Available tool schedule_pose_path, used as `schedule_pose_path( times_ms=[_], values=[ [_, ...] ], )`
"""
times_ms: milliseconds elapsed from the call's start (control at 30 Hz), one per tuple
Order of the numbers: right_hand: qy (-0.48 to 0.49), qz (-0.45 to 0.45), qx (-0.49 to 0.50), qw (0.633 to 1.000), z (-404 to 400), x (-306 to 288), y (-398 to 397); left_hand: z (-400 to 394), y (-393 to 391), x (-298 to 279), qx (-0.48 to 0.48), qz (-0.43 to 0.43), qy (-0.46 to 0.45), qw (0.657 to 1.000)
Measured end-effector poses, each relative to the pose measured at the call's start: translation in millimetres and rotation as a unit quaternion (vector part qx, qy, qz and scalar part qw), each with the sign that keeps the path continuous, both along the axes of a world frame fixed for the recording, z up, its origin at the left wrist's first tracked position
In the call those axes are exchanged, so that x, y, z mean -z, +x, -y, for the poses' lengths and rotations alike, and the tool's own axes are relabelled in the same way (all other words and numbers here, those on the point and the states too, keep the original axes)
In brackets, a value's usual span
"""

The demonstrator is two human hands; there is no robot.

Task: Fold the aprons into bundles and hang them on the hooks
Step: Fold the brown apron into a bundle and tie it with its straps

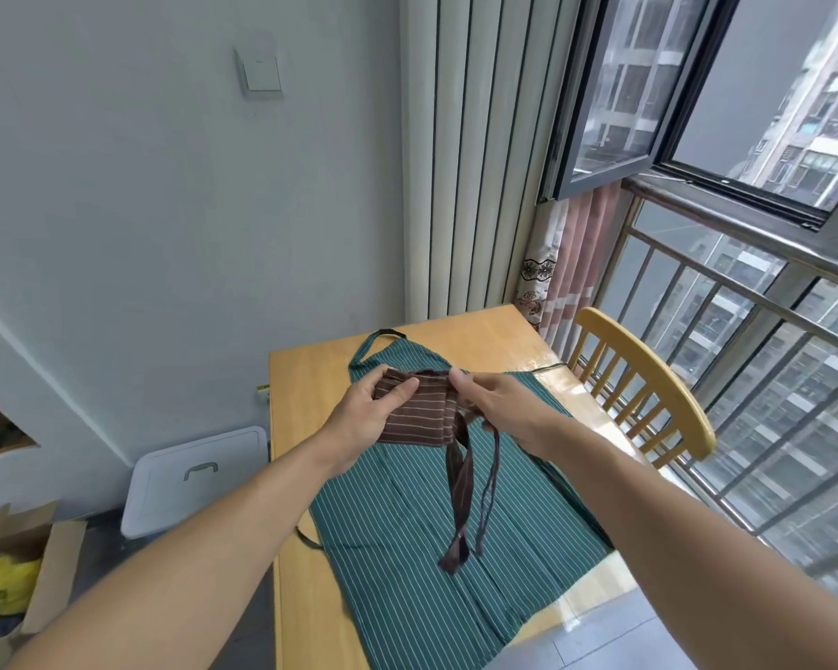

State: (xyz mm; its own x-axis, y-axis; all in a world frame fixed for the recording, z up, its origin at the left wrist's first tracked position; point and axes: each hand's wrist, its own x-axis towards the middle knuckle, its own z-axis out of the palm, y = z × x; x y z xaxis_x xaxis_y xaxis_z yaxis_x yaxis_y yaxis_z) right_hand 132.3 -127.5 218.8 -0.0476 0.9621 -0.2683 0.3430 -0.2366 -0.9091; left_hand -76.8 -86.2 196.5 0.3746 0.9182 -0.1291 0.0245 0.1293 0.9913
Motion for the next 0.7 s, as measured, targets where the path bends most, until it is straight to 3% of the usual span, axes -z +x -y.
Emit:
schedule_pose_path(
  times_ms=[100, 233, 367, 467, 567, 700],
  values=[
    [0.052, 0.035, -0.042, 0.997, 3, -6, 18, -3, -6, -2, -0.004, 0.000, -0.006, 1.000],
    [0.040, 0.137, -0.058, 0.988, -5, -6, 33, -5, -4, -4, 0.005, -0.018, -0.001, 1.000],
    [0.048, 0.157, -0.068, 0.984, -5, -11, 40, -4, -1, -3, 0.000, -0.032, 0.006, 0.999],
    [0.069, 0.116, -0.057, 0.989, -4, -11, 47, -2, 2, 0, -0.014, -0.020, -0.004, 1.000],
    [0.055, -0.018, -0.031, 0.998, -3, -5, 52, 1, 6, 3, -0.033, 0.017, -0.036, 0.999],
    [0.065, -0.057, 0.022, 0.996, -5, 4, 58, 6, 15, -6, -0.029, 0.083, -0.079, 0.993]
  ],
)
